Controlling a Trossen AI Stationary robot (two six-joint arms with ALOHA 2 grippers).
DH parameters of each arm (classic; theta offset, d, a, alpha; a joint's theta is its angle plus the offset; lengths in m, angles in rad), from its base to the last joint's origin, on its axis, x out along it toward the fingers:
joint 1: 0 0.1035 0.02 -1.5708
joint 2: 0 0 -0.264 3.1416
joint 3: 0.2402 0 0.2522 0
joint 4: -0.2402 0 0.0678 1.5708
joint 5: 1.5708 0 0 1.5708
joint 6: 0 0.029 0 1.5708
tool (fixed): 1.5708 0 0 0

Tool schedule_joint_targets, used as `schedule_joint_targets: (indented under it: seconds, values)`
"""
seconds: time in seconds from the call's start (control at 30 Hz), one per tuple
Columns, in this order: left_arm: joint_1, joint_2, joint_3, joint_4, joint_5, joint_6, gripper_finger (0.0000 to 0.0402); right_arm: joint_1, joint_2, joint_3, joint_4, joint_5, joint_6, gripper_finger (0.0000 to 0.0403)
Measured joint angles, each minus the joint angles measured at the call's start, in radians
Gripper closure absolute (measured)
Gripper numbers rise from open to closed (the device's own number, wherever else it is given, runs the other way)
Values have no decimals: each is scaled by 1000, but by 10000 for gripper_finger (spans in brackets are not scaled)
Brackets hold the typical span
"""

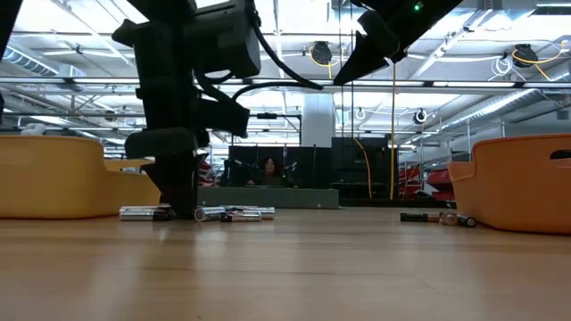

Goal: Sort batteries
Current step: Put the silver battery into the yellow bin

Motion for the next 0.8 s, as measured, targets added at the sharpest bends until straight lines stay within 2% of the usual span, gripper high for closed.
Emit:
schedule_joint_targets:
  seconds: [0.13, 0.37, 0.8]
  values:
    - [-1, 15, 0, 7, -1, 19, 248, 0, 0, 0, -1, 0, 0, 312]
    - [7, 16, -1, 6, 17, 51, 356, 0, 0, 0, -1, 0, 0, 312]
    - [11, 10, -3, 5, 11, 76, 357, 0, 0, 0, -5, 0, 0, 312]
